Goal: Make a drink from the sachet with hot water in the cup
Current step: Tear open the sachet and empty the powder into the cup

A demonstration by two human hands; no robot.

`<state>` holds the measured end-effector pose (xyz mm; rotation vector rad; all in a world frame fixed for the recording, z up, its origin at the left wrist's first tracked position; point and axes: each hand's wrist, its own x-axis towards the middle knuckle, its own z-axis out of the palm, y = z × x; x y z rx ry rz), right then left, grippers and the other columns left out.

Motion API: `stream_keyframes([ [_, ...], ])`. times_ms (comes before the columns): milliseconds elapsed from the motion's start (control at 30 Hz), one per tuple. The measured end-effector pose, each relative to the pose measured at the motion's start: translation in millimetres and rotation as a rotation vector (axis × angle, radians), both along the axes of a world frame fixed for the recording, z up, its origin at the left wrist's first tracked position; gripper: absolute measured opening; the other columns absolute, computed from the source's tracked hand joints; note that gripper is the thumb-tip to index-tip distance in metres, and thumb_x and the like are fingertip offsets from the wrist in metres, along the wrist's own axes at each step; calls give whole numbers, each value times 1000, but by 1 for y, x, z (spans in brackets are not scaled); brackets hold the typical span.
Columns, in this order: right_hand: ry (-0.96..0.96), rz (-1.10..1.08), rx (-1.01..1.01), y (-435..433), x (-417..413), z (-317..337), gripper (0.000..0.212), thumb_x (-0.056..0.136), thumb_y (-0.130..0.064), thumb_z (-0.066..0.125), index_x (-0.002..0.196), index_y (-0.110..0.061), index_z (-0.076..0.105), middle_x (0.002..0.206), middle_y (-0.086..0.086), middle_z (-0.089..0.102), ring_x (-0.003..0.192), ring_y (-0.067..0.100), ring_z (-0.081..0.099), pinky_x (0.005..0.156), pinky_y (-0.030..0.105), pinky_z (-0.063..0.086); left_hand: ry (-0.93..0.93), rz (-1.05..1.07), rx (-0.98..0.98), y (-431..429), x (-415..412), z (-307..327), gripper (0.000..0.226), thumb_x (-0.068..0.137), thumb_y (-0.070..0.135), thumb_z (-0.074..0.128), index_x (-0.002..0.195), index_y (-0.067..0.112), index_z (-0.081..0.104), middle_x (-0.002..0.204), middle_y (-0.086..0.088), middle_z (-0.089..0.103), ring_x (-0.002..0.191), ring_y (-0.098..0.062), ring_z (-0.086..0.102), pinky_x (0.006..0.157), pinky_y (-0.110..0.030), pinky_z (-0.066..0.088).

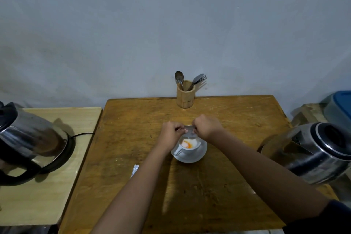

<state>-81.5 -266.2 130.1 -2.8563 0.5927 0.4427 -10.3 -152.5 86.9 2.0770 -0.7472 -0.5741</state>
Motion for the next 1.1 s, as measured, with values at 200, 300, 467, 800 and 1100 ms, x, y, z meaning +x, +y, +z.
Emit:
stream_keyframes([
  [200, -45, -40, 89, 1, -1, -1, 13, 89, -15, 55, 95, -9, 64, 87, 8, 60, 83, 23, 59, 67, 33, 45, -2, 9, -6, 3, 2, 2, 10, 81, 12, 65, 76, 5, 69, 66, -2, 58, 65, -12, 50, 59, -24, 39],
  [300, -54, -68, 131, -1, 0, -3, 12, 88, -13, 57, 96, -8, 64, 90, 8, 58, 88, 24, 61, 73, 35, 49, -6, 23, -11, 3, 1, 1, 10, 81, 12, 66, 78, 3, 70, 71, -3, 61, 70, -13, 53, 62, -24, 41],
  [467, -92, -126, 237, -6, -2, -5, 19, 88, -16, 58, 103, -6, 65, 99, 10, 65, 94, 24, 59, 73, 33, 46, -4, 58, -2, 4, 1, -3, 13, 81, 13, 66, 77, 1, 69, 72, -8, 62, 70, -15, 53, 65, -29, 42],
  [800, -141, -103, 245, -8, -11, -3, 18, 88, -14, 57, 73, -9, 66, 71, 6, 60, 71, 20, 57, 61, 33, 44, 22, 73, -41, 6, -3, -7, 14, 82, 15, 63, 69, 11, 60, 64, -1, 52, 64, -13, 47, 59, -28, 37],
  [1100, -265, -88, 358, 55, 21, 4, 15, 87, -18, 60, 77, -9, 68, 70, 3, 59, 64, 15, 53, 54, 26, 40, 38, 207, -103, 79, 16, 13, 12, 86, 18, 58, 74, 22, 60, 74, 0, 60, 74, -15, 55, 69, -32, 46],
])
